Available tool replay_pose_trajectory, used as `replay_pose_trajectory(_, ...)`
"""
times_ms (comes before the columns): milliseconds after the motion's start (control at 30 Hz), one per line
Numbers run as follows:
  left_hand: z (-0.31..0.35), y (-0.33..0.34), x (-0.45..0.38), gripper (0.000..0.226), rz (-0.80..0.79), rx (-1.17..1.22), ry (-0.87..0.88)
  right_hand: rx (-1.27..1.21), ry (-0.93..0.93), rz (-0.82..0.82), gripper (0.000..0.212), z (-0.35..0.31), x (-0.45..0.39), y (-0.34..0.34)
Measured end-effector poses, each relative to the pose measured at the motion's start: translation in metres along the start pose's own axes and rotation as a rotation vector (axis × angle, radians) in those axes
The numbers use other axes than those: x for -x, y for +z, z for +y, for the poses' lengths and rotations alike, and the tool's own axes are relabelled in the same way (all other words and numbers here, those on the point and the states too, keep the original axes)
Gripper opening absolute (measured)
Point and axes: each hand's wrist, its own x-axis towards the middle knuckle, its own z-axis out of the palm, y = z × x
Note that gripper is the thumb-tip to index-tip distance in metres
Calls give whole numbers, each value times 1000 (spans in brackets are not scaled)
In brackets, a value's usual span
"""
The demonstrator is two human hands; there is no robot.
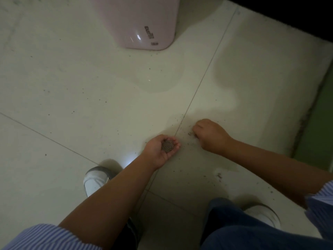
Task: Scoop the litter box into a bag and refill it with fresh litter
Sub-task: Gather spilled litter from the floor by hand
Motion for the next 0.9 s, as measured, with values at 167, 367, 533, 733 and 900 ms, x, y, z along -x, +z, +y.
replay_pose_trajectory(167, -4, 7, 1, 32, -54, -31, -15, -291, 21, 88, 31, -31, 12, -5)
replay_pose_trajectory(367, -3, 0, -2, 30, -3, -5, -22, -74, 25, 13, 32, 5, 9, -2)
replay_pose_trajectory(533, 4, -5, -4, 35, 7, 0, 19, -8, -120, -141, 30, 9, 2, 10)
replay_pose_trajectory(733, 4, -5, -5, 37, 26, 22, 42, -69, -79, -253, 26, 29, 11, 11)
replay_pose_trajectory(900, 4, -5, -8, 36, 26, 17, 38, 4, -159, -239, 35, 14, -2, -3)
